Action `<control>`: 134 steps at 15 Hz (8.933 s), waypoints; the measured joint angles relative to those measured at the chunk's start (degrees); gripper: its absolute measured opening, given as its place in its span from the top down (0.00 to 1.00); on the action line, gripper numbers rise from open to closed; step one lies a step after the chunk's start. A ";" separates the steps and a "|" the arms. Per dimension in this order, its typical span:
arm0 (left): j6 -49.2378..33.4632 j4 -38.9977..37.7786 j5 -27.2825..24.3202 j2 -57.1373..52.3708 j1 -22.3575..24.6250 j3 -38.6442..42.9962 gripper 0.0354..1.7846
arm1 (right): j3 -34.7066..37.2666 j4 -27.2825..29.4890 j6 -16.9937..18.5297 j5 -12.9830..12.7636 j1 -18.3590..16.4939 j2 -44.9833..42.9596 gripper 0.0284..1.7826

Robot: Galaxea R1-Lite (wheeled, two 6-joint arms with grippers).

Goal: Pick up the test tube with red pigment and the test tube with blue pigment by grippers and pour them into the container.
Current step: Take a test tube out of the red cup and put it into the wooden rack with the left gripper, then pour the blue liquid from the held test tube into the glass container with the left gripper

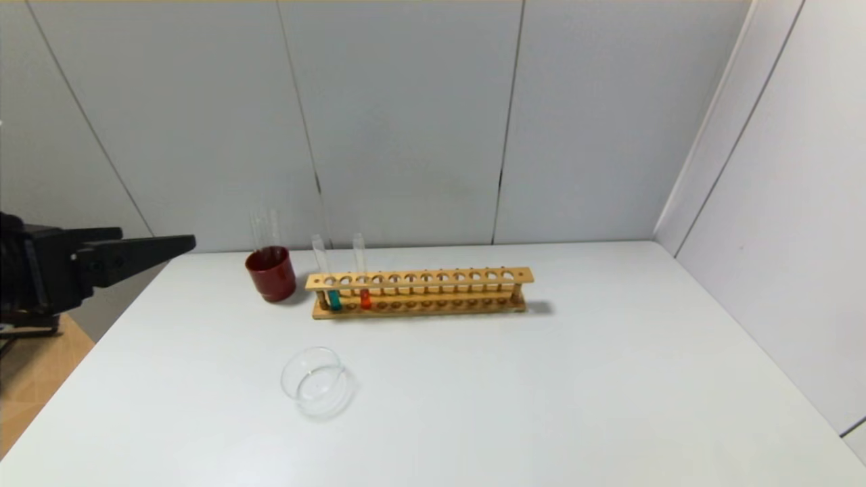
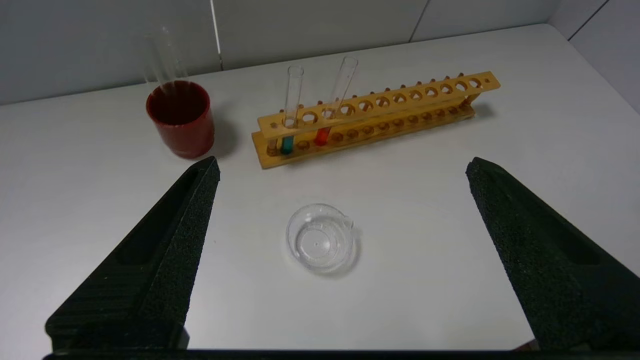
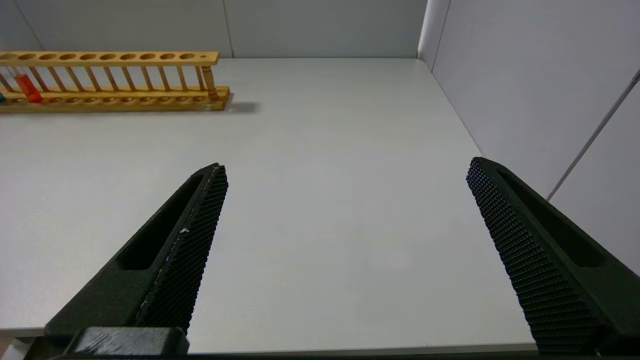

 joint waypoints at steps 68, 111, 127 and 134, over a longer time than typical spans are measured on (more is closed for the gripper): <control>19.64 -39.81 16.27 35.01 -5.33 -7.78 0.82 | 0.00 0.01 0.00 0.00 0.00 0.00 0.02; 72.92 -21.42 -2.52 10.89 3.62 9.79 0.82 | 0.00 0.00 0.00 0.01 0.00 0.00 0.02; 81.87 -36.39 -5.40 14.64 6.83 18.01 0.82 | 0.00 0.00 0.00 0.01 0.00 0.00 0.02; 83.42 -42.33 -8.87 20.43 6.80 18.42 0.82 | 0.00 0.00 0.00 0.01 0.00 0.00 0.02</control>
